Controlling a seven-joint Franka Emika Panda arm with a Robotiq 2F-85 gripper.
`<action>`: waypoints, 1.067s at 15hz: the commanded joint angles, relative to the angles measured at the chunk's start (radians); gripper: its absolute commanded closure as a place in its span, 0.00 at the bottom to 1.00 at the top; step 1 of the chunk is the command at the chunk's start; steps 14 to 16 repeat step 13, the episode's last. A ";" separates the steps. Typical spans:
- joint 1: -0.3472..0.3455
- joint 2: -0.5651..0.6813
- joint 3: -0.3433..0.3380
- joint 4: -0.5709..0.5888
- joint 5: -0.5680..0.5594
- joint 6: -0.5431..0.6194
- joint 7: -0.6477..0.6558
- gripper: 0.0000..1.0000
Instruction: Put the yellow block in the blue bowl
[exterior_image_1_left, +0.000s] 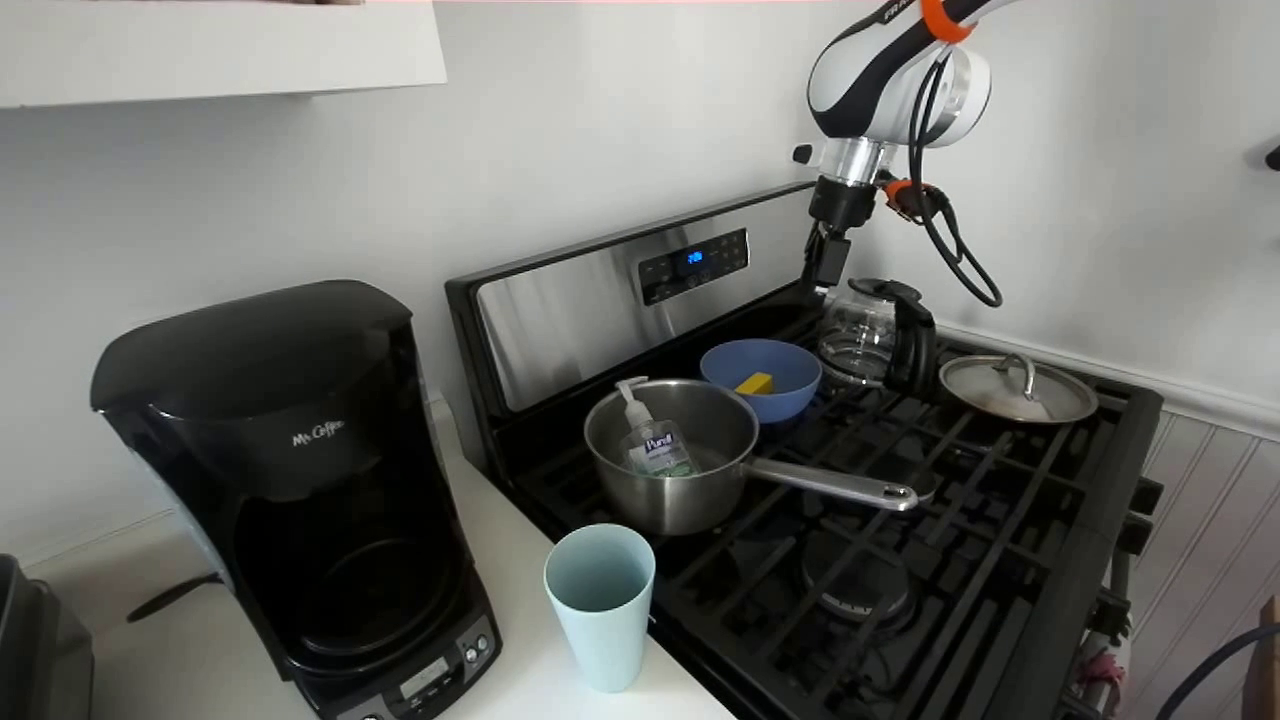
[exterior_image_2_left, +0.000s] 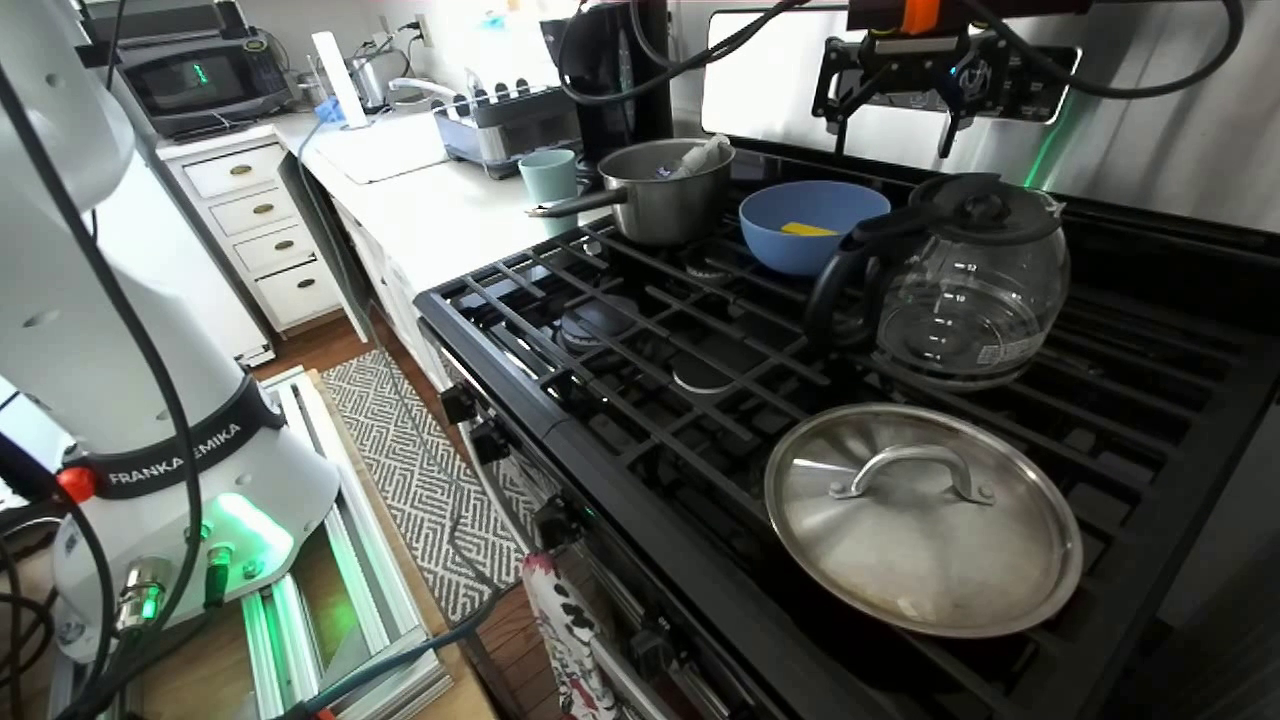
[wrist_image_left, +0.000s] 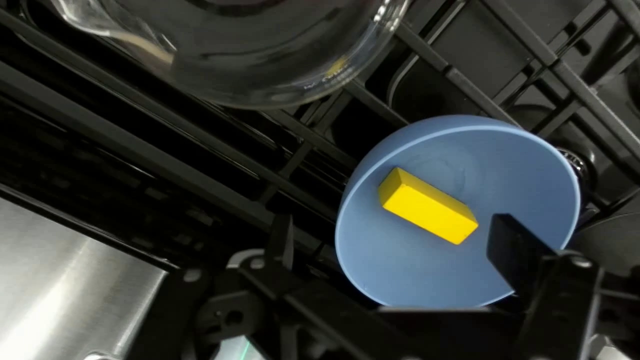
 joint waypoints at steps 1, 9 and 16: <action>-0.001 -0.029 0.002 -0.025 0.036 -0.011 -0.052 0.00; -0.011 -0.217 -0.001 -0.193 0.172 -0.071 -0.423 0.00; 0.033 -0.217 -0.052 -0.179 0.187 -0.088 -0.465 0.00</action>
